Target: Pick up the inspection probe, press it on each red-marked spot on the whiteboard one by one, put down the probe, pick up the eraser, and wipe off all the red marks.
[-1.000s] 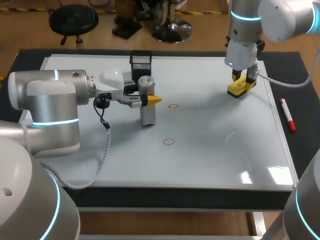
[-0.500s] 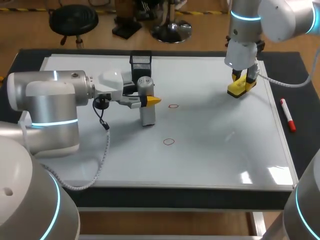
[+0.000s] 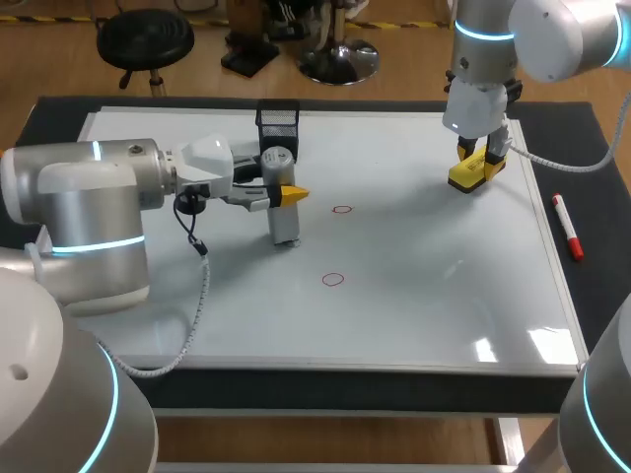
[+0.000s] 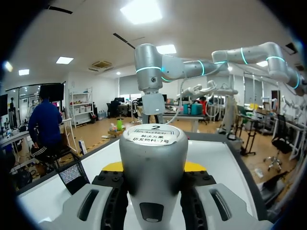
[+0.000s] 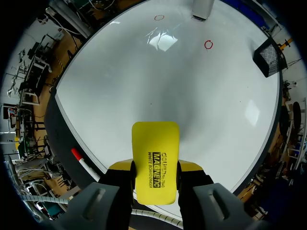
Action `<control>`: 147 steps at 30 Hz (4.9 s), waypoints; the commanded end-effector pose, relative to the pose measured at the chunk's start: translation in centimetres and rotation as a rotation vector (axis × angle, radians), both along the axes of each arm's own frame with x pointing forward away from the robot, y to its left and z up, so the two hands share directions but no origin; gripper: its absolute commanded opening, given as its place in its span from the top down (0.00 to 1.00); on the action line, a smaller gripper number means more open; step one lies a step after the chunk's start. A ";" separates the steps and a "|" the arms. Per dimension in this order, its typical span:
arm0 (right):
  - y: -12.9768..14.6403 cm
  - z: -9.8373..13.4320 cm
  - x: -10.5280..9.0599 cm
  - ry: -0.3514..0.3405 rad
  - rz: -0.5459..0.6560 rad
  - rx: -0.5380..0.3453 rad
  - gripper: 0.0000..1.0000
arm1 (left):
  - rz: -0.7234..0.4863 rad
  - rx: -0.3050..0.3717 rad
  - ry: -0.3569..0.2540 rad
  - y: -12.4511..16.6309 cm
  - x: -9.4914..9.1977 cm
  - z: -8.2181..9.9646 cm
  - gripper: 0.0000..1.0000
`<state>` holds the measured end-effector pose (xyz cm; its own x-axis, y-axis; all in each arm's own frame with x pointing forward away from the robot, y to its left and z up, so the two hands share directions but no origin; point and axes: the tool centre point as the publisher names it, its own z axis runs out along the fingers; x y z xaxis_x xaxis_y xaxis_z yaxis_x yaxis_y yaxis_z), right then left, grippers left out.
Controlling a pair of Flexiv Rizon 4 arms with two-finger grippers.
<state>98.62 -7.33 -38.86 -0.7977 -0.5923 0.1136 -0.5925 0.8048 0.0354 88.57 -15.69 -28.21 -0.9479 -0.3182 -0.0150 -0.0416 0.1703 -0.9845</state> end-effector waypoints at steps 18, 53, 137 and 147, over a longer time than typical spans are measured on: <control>0.0 0.1 0.1 0.002 0.002 -0.005 1.00 | 0.150 0.024 -0.037 10.1 -4.1 2.9 1.00; 0.0 0.1 0.1 0.002 0.002 -0.005 1.00 | 0.409 0.036 -0.038 20.9 -9.8 2.7 1.00; 35.9 -1.9 -10.7 -0.059 0.884 0.060 1.00 | 0.410 0.037 -0.037 21.0 -9.8 2.7 1.00; 35.9 -2.8 -11.0 -0.062 0.885 0.092 1.00 | 0.410 0.037 -0.037 21.0 -9.8 2.7 1.00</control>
<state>87.51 28.78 -41.48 -0.0484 -0.9988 0.0076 -0.9985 0.0486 0.0251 78.78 5.41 -25.52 -0.7416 -0.6677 -0.0646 -0.0794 0.1830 -0.9799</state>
